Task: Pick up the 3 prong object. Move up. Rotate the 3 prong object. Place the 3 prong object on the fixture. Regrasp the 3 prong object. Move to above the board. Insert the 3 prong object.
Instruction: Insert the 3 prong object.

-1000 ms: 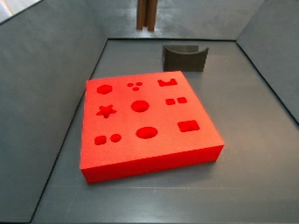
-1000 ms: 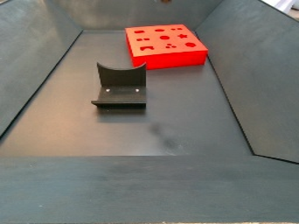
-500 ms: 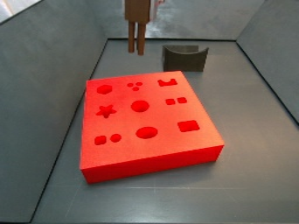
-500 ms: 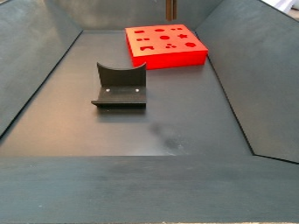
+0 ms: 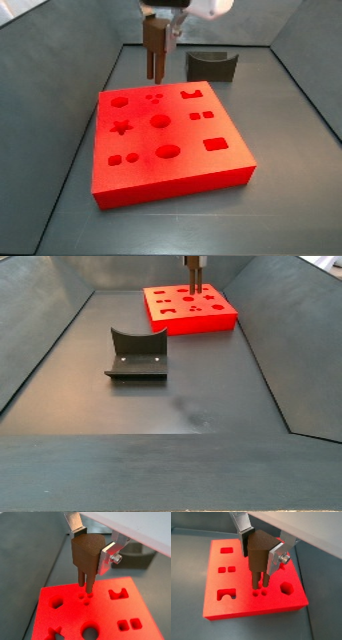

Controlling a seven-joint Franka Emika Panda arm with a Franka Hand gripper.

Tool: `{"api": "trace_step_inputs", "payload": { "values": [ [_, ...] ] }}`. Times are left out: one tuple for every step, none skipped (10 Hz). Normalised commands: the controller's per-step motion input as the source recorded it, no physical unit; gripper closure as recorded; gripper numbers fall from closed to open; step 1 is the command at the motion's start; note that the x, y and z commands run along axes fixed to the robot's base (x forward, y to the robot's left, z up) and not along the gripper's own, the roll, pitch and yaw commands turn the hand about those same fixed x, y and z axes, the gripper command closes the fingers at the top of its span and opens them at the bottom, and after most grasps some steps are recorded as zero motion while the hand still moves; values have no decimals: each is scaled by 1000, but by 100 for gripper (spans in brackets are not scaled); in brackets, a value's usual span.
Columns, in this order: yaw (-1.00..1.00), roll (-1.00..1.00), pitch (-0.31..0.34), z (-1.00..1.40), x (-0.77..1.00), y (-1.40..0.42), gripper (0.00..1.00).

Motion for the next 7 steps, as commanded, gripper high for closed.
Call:
{"api": "trace_step_inputs", "payload": {
  "values": [
    [-6, 0, 0, 0, -40, 0, 100],
    [-183, -51, -176, -291, -160, 0, 100],
    [-211, -77, -263, -497, -100, -114, 100],
    [-186, -151, -313, -440, -91, -54, 100],
    [-126, -197, -299, -140, -146, 17, 100],
    [-74, -49, -139, 0, -140, 43, 100],
    [-140, -96, -143, 0, 0, 114, 100]
  ]
}}
